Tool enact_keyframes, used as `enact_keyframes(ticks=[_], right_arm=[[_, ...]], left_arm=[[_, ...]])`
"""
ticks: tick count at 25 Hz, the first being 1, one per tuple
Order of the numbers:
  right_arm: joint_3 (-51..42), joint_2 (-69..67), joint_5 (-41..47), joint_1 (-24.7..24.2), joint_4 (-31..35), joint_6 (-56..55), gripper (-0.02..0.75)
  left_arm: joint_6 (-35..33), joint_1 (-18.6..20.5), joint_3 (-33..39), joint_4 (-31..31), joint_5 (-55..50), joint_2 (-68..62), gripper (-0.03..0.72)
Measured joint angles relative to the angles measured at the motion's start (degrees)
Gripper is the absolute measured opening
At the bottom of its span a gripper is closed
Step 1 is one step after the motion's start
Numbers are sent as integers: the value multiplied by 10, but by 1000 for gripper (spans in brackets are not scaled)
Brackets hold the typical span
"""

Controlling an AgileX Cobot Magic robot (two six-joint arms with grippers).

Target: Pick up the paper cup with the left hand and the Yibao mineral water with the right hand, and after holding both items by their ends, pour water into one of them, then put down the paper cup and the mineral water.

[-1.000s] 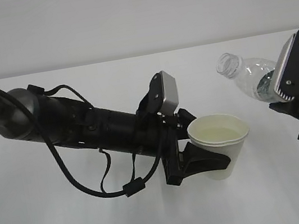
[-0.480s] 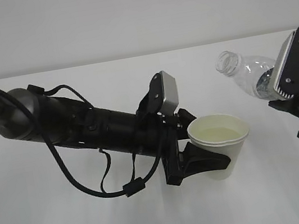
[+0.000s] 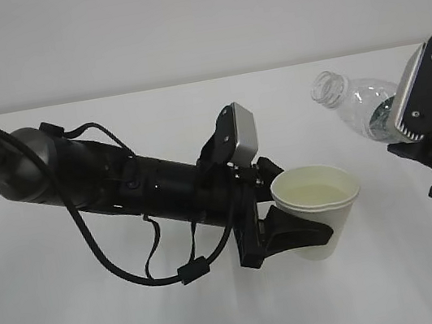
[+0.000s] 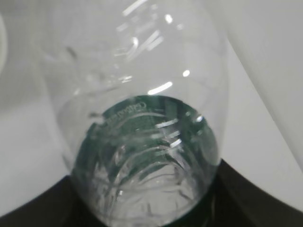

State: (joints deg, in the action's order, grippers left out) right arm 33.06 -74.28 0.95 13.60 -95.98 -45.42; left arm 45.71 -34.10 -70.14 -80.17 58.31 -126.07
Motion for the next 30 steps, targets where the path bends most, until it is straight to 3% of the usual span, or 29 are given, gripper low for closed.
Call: enact_keyframes(ticks=[30], right_arm=[[6,0,0,0,0,-35,429]], left_arm=[[0,0,0,18,-7,0,477]])
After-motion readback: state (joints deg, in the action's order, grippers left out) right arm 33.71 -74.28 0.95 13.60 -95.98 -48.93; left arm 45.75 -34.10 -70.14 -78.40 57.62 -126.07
